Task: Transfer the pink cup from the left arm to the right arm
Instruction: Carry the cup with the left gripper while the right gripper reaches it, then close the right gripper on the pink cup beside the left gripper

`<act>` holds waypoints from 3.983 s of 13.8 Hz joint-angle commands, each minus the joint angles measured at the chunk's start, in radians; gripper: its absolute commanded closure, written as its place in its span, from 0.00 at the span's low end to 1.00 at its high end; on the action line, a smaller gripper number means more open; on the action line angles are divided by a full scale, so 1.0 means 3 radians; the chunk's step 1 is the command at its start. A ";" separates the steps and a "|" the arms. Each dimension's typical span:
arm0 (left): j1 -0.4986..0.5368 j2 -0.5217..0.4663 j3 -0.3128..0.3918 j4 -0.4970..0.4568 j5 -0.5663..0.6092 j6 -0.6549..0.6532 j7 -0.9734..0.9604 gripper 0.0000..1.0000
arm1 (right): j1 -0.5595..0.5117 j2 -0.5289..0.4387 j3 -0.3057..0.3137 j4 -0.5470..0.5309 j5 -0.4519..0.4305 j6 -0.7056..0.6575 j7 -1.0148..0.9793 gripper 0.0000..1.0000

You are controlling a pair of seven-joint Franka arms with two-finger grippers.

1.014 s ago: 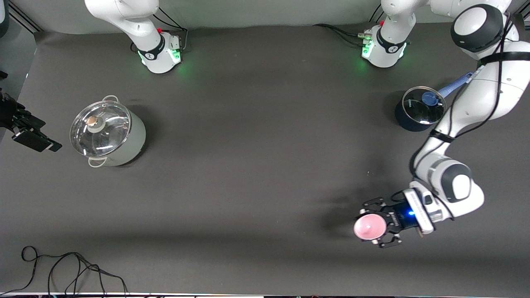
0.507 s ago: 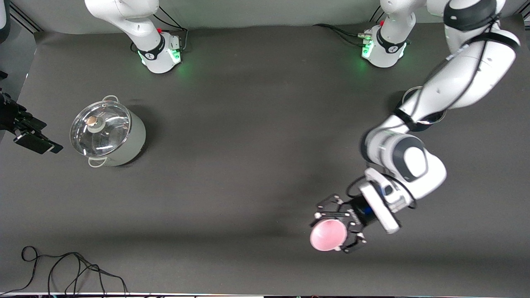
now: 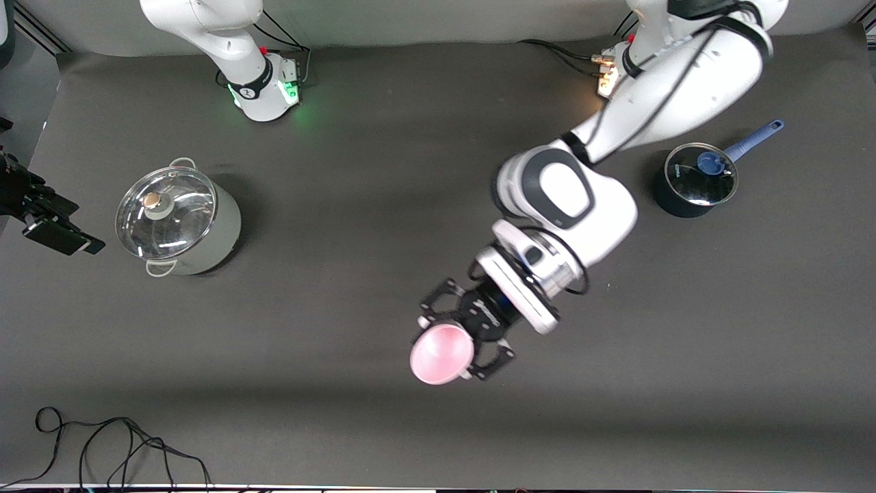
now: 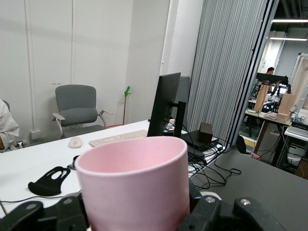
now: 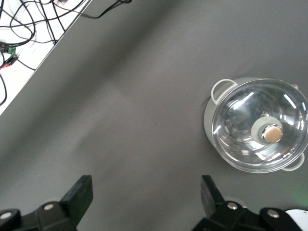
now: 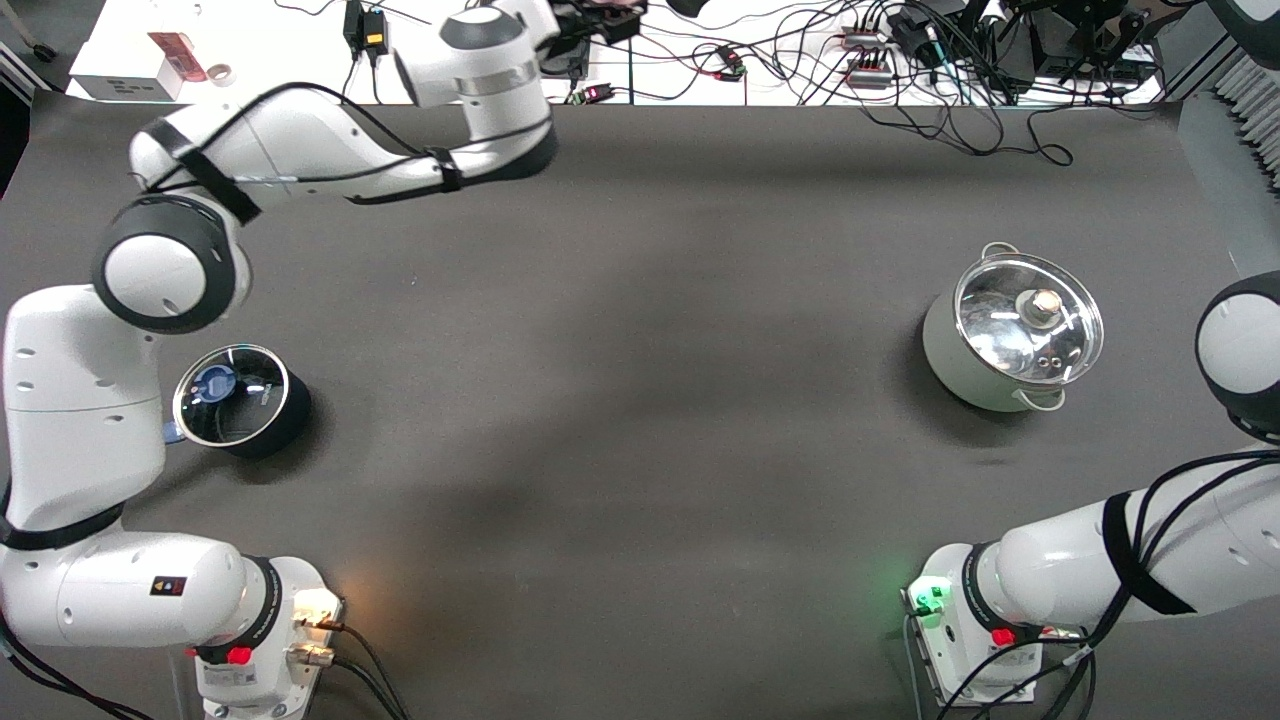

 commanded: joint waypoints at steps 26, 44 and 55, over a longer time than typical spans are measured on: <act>-0.1406 -0.0036 0.0735 0.0686 0.0026 0.0729 -0.0295 1.00 | 0.1626 0.0969 0.0031 0.1578 -0.0228 -0.0026 0.0393 0.01; -0.1401 -0.0036 0.0735 0.0691 0.0026 0.0729 -0.0321 1.00 | 0.1381 0.1317 0.0026 0.1558 0.0523 0.0378 0.0418 0.02; -0.1401 -0.0036 0.0735 0.0691 0.0026 0.0729 -0.0321 1.00 | 0.1381 0.1291 0.0072 0.1716 0.0508 -0.0051 0.0372 0.01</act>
